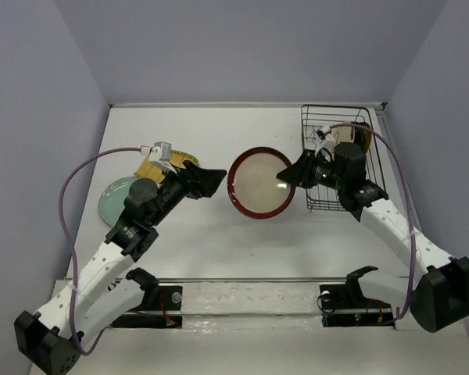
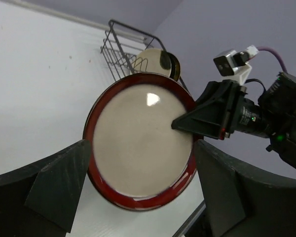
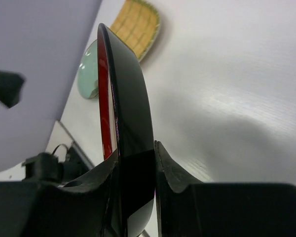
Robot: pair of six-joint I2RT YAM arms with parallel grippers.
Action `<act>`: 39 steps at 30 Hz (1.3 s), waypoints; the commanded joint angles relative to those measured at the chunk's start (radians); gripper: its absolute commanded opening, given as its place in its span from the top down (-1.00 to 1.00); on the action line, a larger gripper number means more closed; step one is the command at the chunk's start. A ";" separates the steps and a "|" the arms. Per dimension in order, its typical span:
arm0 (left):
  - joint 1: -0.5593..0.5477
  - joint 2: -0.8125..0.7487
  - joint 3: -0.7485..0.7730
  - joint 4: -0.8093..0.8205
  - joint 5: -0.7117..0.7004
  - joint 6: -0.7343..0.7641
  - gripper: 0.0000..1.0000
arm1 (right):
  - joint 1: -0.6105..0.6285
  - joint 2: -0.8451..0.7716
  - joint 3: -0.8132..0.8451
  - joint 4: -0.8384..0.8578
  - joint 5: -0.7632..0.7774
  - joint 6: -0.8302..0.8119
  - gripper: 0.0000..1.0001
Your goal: Load the plates into the dish rack
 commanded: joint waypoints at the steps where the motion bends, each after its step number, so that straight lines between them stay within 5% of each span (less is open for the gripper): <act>1: -0.004 -0.099 0.102 -0.168 -0.037 0.154 -0.98 | -0.078 -0.030 0.259 -0.085 0.227 -0.089 0.87; 10: -0.004 -0.184 0.087 -0.370 -0.067 0.386 -0.98 | -0.098 0.082 0.603 -0.303 0.957 -0.405 0.86; 16: 0.010 -0.191 0.079 -0.350 -0.022 0.406 -0.98 | -0.098 0.257 0.805 -0.306 1.214 -0.629 0.87; 23: 0.007 -0.222 0.073 -0.353 -0.014 0.408 -0.98 | -0.162 0.435 0.944 -0.304 1.229 -0.774 0.86; 39: -0.002 -0.220 0.071 -0.358 -0.026 0.406 -0.98 | -0.222 0.564 0.928 -0.306 1.093 -0.744 0.86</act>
